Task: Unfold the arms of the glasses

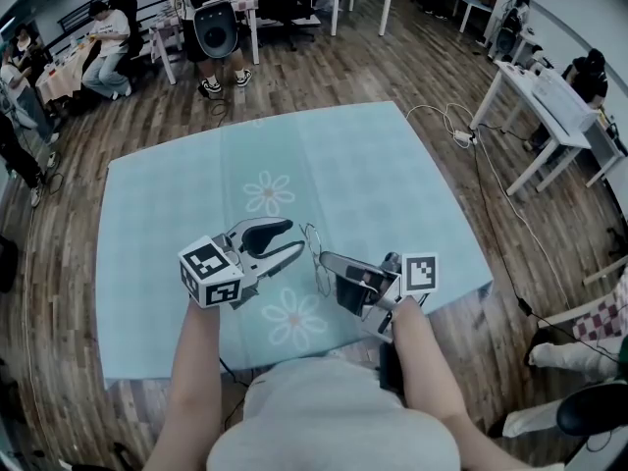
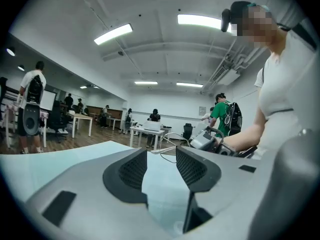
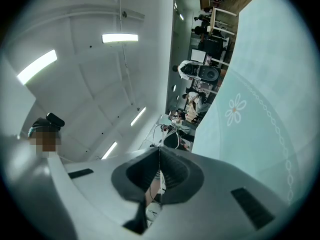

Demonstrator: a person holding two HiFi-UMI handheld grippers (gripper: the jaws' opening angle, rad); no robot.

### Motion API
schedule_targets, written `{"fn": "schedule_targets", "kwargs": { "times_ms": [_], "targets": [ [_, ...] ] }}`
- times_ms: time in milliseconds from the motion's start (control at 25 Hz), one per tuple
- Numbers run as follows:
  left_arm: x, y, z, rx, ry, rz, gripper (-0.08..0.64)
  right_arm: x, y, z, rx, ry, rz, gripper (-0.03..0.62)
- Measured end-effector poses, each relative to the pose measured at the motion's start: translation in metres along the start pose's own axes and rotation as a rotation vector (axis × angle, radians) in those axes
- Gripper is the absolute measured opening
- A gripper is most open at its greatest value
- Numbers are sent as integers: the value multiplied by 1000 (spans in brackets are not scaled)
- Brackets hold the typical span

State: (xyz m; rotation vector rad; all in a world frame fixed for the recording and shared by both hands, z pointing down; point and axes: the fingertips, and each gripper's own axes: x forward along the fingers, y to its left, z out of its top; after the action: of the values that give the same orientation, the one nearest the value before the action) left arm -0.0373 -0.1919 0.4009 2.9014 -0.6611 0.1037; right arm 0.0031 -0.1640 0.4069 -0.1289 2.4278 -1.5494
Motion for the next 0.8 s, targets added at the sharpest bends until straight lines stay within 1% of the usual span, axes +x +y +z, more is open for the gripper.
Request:
{"fn": "schedule_targets", "kwargs": {
  "times_ms": [80,120,280,400,480,560,680,800],
  "targets": [
    [2,-3,0,-10,7,-62,178,-1,2,0,8,9,21,11],
    [3,-3,0,-13,10,-78,178,-1,2,0,13,13,31,11],
    [5,0,6,-15,11,-98,178,-1,5,-1,22,31,50,11],
    [5,-6,6,-30,16,-147,176,-2,6,-3,35,37,66,11],
    [2,-13,8,-60,-3,-200,175,-2,8,-5,37,39,82,11],
    [-2,-15,13,-87,-35,-232,173,-4,8,-5,41,26,90,11],
    [-5,-13,16,-105,-55,-224,173,-8,4,-1,53,0,79,11],
    [-7,-13,12,-97,-44,-210,172,-9,1,0,47,-10,62,11]
  ]
}}
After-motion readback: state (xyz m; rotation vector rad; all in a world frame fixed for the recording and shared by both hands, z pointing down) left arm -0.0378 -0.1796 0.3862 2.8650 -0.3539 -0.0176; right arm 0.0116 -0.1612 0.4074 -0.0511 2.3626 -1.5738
